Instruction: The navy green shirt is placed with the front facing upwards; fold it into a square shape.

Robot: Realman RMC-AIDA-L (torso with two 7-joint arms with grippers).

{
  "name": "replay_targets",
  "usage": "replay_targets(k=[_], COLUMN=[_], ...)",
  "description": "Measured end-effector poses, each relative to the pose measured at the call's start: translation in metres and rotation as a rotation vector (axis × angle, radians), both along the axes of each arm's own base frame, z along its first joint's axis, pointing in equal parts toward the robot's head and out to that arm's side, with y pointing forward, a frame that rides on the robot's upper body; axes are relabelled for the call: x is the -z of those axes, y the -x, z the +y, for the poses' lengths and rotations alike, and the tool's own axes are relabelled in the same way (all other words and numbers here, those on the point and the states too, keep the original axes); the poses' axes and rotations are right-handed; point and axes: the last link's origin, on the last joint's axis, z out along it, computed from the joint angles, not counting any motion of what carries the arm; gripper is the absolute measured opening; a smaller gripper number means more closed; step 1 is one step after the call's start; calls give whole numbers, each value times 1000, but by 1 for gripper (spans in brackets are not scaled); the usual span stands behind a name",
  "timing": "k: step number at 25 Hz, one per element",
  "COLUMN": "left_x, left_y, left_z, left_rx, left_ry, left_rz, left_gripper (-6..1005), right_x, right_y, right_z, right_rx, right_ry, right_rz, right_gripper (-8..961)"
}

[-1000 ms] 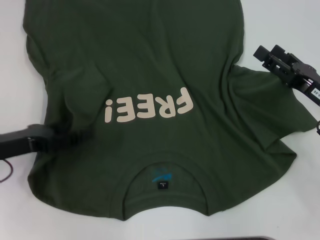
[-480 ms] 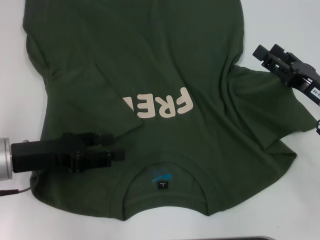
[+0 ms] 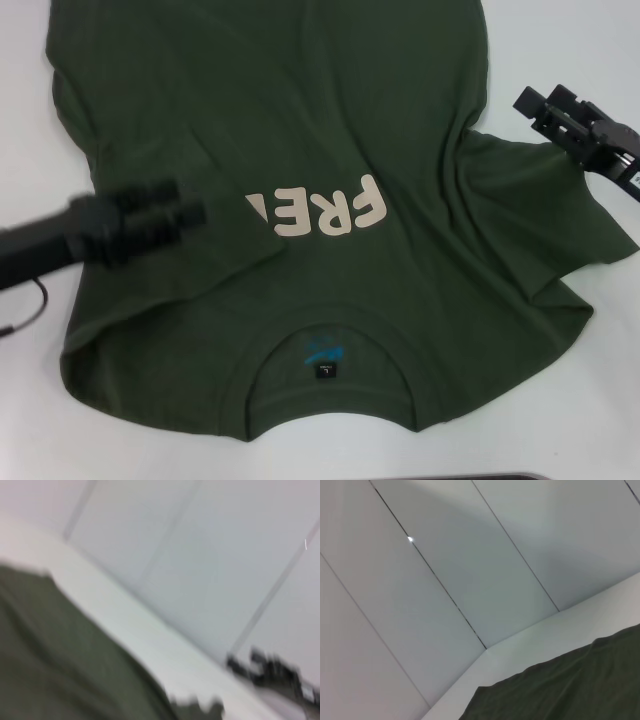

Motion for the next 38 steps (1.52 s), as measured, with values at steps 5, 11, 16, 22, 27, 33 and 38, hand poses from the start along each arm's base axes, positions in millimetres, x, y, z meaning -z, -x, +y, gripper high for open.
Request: replay_targets(k=[5, 11, 16, 22, 27, 33, 38], left_x=[-11, -12, -11, -9, -6, -2, -2], left_y=[-4, -7, -10, -11, -9, -4, -4], left_z=[4, 7, 10, 13, 12, 9, 8], left_rx=[-18, -21, -5, -4, -18, -48, -48], left_ry=[-113, -128, -124, -113, -104, -93, -88], left_rz=[-91, -121, -118, -108, -99, -96, -95], left_gripper=[728, 729, 730, 732, 734, 737, 772], right_x=[-16, -58, -95, -118, -113, -93, -81], right_y=[-4, -12, -31, -55, -61, -47, -33], right_z=[0, -7, -13, -13, 0, 18, 29], right_rx=[-31, 7, 181, 384, 474, 461, 423], right_ry=[61, 212, 319, 360, 394, 448, 470], right_rz=[-36, -13, 12, -28, -63, -82, -86], right_gripper=[883, 882, 882, 883, 883, 882, 883])
